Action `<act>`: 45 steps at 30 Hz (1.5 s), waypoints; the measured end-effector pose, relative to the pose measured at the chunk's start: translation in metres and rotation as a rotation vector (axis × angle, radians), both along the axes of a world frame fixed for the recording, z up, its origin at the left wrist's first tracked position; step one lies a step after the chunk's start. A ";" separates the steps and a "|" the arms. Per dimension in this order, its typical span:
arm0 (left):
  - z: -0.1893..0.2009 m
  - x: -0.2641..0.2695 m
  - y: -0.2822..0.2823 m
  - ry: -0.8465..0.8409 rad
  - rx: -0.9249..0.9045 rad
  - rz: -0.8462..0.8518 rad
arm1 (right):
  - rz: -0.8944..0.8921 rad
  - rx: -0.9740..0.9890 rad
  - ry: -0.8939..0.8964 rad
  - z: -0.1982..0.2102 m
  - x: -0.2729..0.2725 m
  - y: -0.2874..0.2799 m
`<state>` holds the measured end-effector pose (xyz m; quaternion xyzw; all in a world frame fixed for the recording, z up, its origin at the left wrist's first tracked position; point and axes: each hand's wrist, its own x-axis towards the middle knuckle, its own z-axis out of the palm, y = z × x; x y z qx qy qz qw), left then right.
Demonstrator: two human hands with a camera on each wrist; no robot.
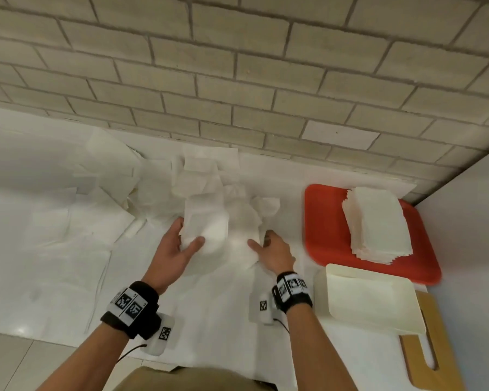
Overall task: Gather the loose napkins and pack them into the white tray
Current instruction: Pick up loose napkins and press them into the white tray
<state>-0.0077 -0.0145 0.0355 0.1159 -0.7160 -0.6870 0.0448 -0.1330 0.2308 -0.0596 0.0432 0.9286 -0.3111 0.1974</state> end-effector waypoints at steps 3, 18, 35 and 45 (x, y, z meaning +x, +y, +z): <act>-0.005 0.000 0.002 -0.021 0.211 0.016 | -0.154 -0.297 0.146 0.004 0.026 0.019; -0.096 0.005 0.027 -0.451 0.298 -0.014 | -0.163 -0.822 0.129 0.162 0.071 0.028; -0.094 0.025 0.033 -0.563 0.627 0.201 | 0.165 0.088 0.448 0.044 0.095 -0.024; -0.111 0.032 0.034 -0.453 0.341 0.085 | 0.103 -0.210 0.109 0.033 0.103 -0.029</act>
